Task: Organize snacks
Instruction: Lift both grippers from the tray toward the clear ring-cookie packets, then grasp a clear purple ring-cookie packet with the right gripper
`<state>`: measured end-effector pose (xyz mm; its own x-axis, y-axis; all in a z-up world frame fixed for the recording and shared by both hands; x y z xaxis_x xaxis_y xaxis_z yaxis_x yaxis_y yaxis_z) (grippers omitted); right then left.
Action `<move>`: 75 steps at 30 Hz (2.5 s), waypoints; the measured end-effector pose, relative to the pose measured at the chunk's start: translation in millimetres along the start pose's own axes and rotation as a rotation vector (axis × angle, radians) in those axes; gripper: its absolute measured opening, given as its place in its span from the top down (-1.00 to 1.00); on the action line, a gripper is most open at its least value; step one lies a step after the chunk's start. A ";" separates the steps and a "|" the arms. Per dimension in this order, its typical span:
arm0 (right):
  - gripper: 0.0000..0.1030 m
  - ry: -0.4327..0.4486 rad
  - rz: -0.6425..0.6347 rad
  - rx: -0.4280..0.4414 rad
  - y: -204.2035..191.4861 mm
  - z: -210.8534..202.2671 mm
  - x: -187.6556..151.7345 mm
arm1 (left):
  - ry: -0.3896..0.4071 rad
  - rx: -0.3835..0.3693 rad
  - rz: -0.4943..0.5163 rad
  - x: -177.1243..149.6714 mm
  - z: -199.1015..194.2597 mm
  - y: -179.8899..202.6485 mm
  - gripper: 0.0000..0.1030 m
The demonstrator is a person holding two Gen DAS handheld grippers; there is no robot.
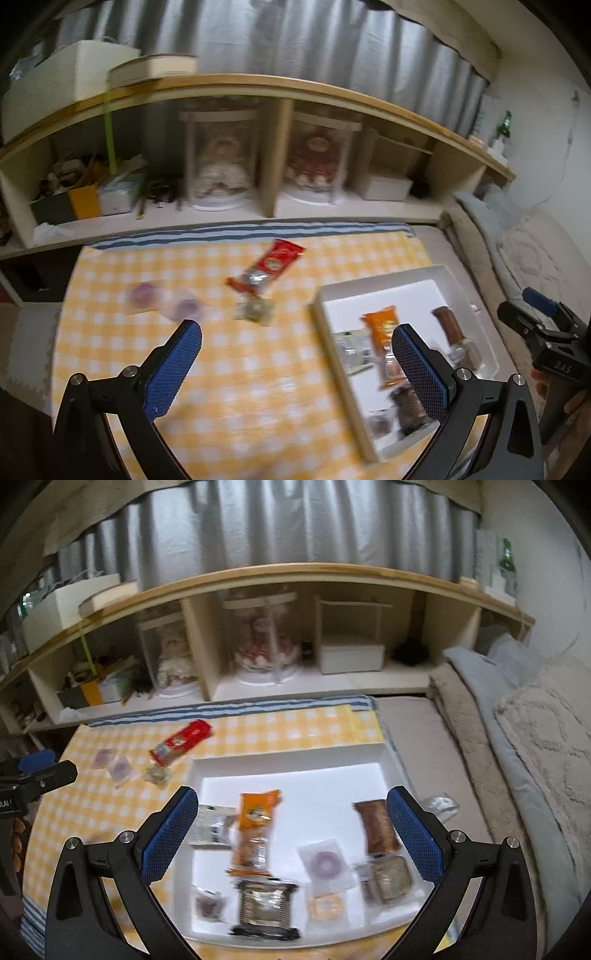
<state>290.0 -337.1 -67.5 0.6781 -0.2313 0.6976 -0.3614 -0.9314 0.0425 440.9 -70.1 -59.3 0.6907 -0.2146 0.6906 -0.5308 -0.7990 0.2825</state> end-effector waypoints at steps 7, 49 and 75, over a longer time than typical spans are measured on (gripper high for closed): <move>-1.00 0.025 -0.036 0.107 -60.7 0.6 4.5 | 0.020 0.042 -0.022 0.4 -34.7 -59.8 -1.00; -0.49 -0.112 -0.608 0.469 -357.5 209.4 -48.9 | -0.250 0.338 -0.062 41.5 223.1 -301.2 -1.00; 0.06 -0.270 -0.362 0.412 -278.3 164.1 -90.8 | -0.362 0.168 0.033 -67.2 159.9 -198.3 -1.00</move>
<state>434.0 -103.0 -260.0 0.8692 0.1076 0.4827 0.1631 -0.9838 -0.0745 578.2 12.9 -268.2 0.8189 -0.4016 0.4100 -0.4886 -0.8626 0.1311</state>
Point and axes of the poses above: each gripper's, at about its wrist camera, not at the fingertips, and z roughly the way its jaws point, y to its right, x to its top, the point moved 7 cm from there along z, roughly the way its jaws point, and after that the axes turned 8 degrees about -x, right-handed, at the moved point
